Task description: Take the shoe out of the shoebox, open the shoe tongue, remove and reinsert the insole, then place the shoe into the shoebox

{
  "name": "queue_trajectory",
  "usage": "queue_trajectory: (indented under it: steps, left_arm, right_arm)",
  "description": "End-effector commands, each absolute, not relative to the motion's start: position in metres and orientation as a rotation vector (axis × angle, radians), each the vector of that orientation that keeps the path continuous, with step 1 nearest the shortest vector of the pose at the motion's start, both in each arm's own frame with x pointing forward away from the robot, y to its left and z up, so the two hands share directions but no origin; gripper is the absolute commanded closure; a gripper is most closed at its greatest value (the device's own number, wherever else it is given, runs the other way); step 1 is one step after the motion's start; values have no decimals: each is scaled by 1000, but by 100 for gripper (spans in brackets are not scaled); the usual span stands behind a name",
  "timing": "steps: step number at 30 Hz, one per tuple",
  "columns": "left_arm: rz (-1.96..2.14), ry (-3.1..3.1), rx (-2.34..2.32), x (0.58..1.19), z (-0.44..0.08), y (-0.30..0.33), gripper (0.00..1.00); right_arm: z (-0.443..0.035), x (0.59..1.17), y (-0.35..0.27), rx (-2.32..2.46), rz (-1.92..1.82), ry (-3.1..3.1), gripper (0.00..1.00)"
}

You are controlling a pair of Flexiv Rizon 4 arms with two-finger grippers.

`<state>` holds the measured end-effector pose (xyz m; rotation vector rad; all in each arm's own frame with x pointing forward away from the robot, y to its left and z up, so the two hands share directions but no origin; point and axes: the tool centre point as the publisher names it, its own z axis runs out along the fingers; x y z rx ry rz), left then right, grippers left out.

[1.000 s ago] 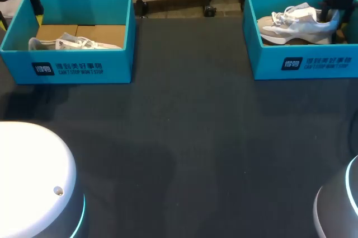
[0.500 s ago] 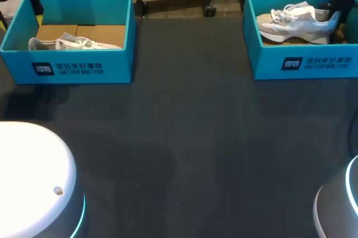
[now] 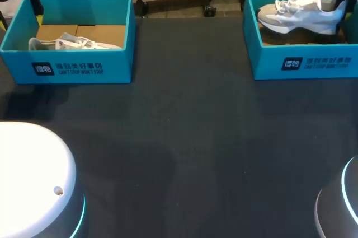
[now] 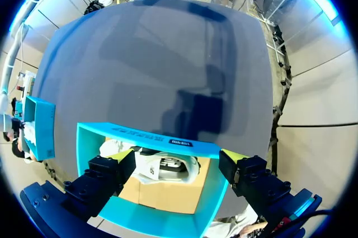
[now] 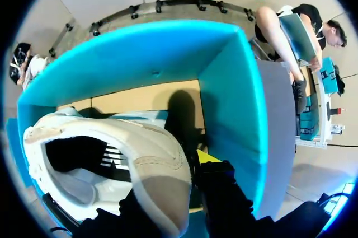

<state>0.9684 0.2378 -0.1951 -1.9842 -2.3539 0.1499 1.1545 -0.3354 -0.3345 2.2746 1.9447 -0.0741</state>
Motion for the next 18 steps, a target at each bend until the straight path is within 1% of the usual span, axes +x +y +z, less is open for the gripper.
queue_trajectory:
  steps: [1, 11, 18]
  left_arm:
    - [144, -2355, -1985, 967, -195, 238, 0]
    - [144, -2355, -1985, 967, -195, 238, 0]
    - [144, -2355, -1985, 967, -195, 238, 0]
  right_arm:
    - [-289, 1138, -328, 2259, -59, 1936, 100]
    - [-234, 1128, -305, 2194, -77, 2025, 100]
    - [-196, 1122, -304, 2189, -81, 1997, 100]
